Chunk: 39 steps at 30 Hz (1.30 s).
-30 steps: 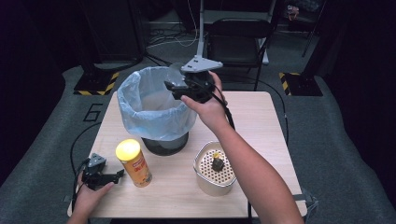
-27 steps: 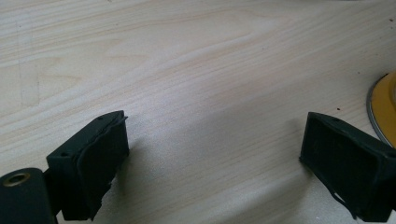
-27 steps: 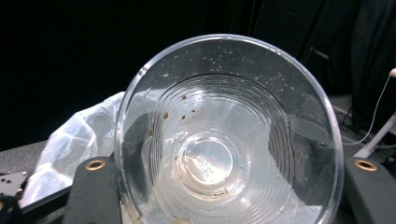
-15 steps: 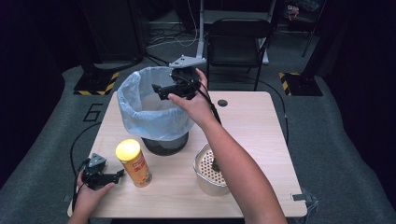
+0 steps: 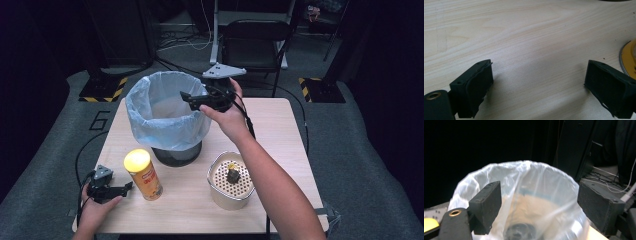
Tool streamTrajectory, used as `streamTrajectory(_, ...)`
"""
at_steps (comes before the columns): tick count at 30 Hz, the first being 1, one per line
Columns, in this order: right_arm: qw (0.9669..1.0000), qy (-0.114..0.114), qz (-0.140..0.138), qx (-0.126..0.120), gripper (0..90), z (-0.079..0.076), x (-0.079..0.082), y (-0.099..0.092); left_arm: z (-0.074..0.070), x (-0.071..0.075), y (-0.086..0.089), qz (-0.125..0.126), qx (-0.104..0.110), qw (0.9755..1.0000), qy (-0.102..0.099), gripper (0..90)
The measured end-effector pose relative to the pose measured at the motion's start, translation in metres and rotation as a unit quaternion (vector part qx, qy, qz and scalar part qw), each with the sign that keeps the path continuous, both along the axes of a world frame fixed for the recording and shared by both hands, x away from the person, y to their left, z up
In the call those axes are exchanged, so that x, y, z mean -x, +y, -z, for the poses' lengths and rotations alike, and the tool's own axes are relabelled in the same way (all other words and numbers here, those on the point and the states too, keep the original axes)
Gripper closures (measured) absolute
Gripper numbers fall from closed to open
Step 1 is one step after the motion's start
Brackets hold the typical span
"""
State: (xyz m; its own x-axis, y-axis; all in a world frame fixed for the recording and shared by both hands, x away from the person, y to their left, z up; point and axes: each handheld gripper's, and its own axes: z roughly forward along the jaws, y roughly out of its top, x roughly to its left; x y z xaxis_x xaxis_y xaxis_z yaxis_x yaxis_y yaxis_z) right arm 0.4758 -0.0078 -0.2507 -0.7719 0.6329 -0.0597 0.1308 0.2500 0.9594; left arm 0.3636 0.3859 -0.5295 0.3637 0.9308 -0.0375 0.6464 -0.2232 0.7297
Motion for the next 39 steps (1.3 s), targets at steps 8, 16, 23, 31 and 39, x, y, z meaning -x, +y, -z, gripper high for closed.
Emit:
streamTrajectory(8,0.9990,-0.024,0.027,0.025,24.2,0.020,0.025,-0.038,-0.008,0.003,0.004,-0.005,0.017,0.9998,0.004,13.8)
streamTrajectory(16,0.9983,-0.020,0.046,0.030,28.4,0.056,0.044,-0.070,-0.027,0.010,0.002,0.005,0.043,0.9990,-0.012,14.1)
streamTrajectory(23,0.9977,0.006,0.061,0.028,24.7,0.078,0.051,-0.089,-0.044,0.021,-0.002,0.053,0.041,0.9975,-0.024,14.7)
streamTrajectory(31,0.9964,0.008,0.076,0.038,19.4,0.095,0.068,-0.109,-0.059,0.031,-0.003,0.092,0.076,0.9919,-0.044,10.6)
streamTrajectory(39,0.9951,0.021,0.094,0.019,18.5,0.101,0.073,-0.129,-0.064,0.035,-0.011,0.136,0.101,0.9846,-0.044,4.0)
